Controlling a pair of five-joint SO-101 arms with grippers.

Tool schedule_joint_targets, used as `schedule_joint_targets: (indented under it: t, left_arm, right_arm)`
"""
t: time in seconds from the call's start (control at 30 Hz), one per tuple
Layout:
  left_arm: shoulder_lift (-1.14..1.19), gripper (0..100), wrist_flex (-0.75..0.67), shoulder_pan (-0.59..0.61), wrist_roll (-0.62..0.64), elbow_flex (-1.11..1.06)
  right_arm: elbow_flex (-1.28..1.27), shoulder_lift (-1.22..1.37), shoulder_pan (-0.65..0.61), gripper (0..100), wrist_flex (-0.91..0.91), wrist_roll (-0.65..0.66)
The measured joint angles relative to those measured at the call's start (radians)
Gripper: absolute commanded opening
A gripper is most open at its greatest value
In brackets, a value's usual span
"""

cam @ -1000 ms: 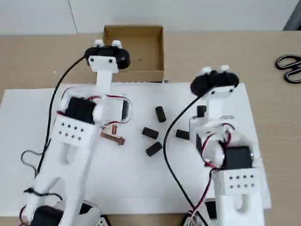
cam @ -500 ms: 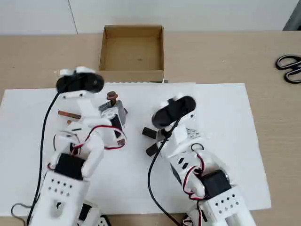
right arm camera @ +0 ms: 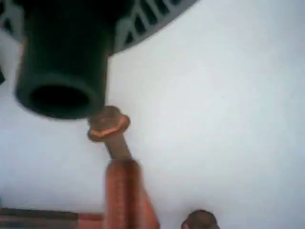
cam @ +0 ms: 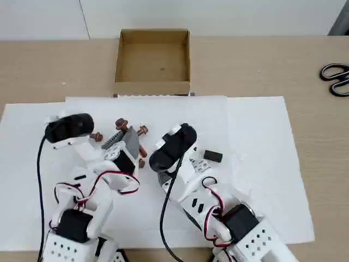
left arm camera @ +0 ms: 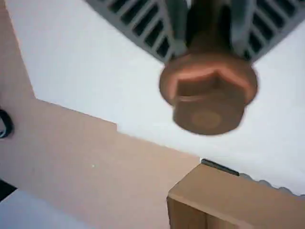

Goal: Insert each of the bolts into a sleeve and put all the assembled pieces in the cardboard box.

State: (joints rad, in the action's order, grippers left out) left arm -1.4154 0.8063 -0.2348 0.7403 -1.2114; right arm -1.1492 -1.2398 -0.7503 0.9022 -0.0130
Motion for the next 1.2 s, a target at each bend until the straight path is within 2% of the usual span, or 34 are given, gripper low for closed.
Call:
schedule_joint_targets:
  t: [0.33,0.53,1.2]
  left_arm:
    - [-0.127,0,0.000,-0.005,0.009,-0.002]
    - [-0.135,0,0.000,-0.081,0.009,-0.002]
    - [-0.141,0,-0.002,-0.094,0.009,-0.046]
  right_arm:
    - [-0.031,-0.006,-0.005,0.3,-0.003,0.000]
    - [-0.031,-0.006,-0.020,0.3,-0.048,0.000]
    - [-0.032,-0.006,-0.052,0.3,-0.141,0.015]
